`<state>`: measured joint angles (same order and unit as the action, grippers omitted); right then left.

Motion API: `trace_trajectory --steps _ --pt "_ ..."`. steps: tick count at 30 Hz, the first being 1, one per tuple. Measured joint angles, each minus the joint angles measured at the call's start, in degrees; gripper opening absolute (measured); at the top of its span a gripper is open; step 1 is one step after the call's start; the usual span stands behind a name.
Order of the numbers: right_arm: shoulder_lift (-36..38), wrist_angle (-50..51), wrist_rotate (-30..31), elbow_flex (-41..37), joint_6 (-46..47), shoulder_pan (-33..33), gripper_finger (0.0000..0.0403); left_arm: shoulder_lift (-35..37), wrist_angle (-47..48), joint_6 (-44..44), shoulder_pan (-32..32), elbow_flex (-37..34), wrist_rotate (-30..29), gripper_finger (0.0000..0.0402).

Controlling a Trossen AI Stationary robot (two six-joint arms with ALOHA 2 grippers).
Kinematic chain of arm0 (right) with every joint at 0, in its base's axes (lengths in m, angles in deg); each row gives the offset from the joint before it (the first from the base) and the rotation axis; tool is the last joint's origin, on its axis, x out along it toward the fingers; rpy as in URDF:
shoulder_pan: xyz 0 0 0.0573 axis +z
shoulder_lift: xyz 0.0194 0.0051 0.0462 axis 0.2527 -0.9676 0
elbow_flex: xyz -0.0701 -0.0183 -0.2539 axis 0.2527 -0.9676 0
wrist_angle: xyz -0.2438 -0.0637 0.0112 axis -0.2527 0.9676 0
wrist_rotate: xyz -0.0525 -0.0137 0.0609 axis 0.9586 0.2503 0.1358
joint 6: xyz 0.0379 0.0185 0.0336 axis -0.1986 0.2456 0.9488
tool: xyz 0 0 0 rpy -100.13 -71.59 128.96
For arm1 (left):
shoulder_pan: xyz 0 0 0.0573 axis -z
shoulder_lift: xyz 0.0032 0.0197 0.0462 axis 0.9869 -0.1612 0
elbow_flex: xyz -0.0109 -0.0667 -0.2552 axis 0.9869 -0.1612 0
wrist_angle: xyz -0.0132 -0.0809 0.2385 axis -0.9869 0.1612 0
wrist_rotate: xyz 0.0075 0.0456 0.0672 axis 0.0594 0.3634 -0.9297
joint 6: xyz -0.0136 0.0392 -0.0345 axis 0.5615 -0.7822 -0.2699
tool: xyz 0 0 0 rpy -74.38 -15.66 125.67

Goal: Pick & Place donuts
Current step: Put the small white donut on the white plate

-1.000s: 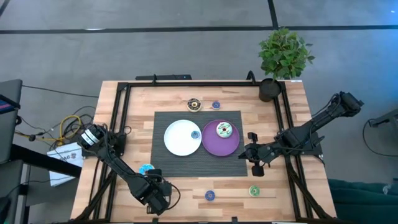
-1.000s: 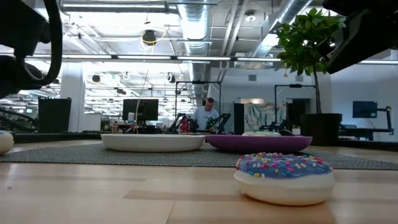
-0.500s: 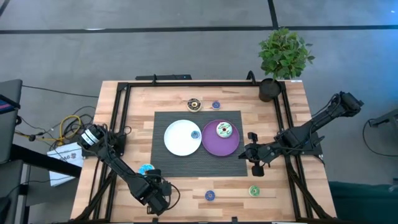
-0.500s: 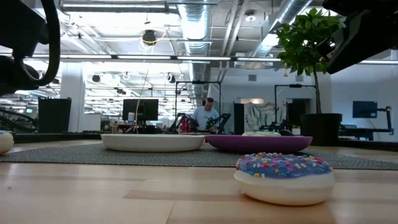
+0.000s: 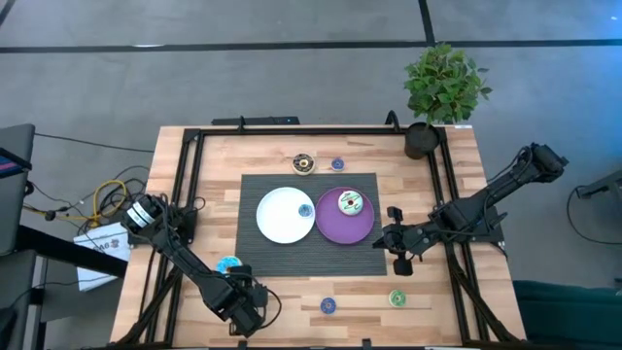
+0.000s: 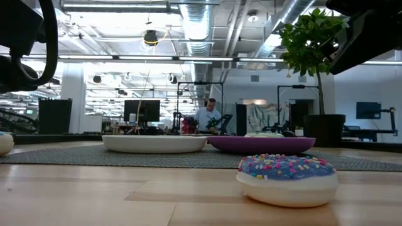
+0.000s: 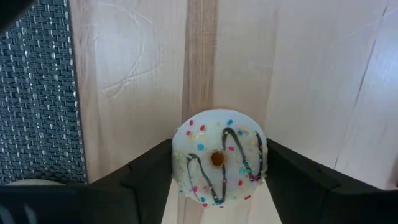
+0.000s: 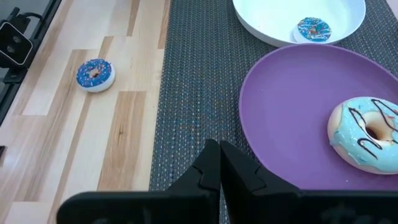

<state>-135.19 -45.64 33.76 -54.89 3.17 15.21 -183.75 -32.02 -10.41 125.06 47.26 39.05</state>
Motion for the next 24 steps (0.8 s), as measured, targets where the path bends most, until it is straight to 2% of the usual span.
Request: trace_trajectory --steps 7,12,17,24 --pt "0.00 0.00 0.00 0.00 -0.03 0.00 0.0000 -0.26 1.47 -0.10 -0.28 1.05 0.13 0.0225" --pt "0.00 0.00 0.00 0.00 -0.06 0.00 0.0000 -0.31 3.72 -1.08 -2.79 3.81 -0.09 0.0225" --pt "0.00 -0.02 0.00 0.00 -0.05 0.00 0.0000 -0.31 7.47 -4.77 -7.48 7.80 -0.32 0.0225" --pt "0.00 -0.13 -0.17 0.00 -0.05 0.00 0.0000 -0.25 16.05 -15.80 -17.61 15.69 -5.08 0.0225"
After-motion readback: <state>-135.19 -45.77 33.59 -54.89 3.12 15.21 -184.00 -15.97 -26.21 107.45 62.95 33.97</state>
